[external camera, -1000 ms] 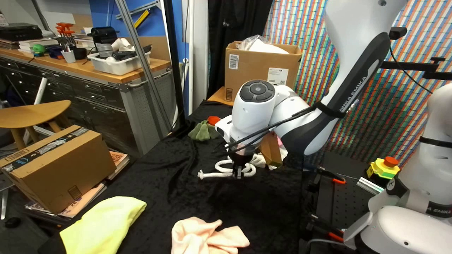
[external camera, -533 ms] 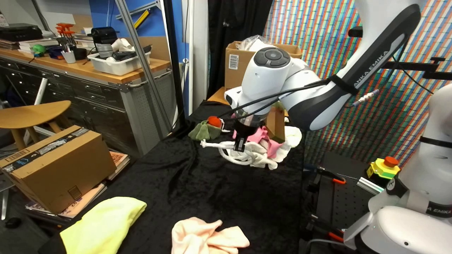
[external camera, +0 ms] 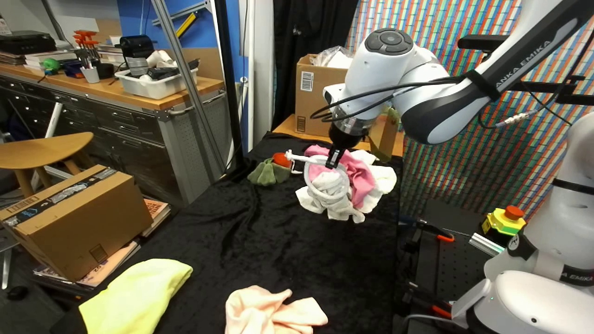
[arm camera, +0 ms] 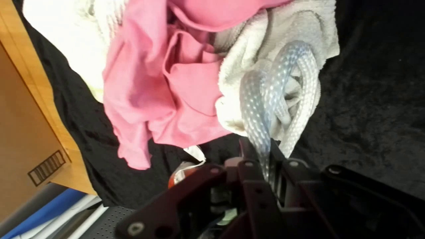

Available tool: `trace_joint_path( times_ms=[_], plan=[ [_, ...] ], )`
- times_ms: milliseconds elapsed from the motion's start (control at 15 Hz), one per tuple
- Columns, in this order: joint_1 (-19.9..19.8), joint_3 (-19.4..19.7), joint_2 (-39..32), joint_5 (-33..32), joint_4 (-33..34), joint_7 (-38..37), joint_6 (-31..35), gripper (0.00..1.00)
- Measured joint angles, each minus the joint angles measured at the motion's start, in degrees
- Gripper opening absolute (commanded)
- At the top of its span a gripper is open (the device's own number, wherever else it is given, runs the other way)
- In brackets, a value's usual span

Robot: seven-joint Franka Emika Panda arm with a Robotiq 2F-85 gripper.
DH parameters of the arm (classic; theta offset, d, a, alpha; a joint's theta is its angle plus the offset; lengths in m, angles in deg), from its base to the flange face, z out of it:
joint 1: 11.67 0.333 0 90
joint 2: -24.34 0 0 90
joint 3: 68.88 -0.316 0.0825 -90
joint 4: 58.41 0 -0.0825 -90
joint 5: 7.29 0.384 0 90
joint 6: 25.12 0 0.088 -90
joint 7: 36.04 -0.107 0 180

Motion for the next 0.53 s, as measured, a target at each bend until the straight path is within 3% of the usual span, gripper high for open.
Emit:
trace_joint_path(
  times_ms=[533],
  plan=[
    [-6.04, 2.05, 4.20, -5.47, -2.61, -5.16, -1.53, 0.04]
  ],
)
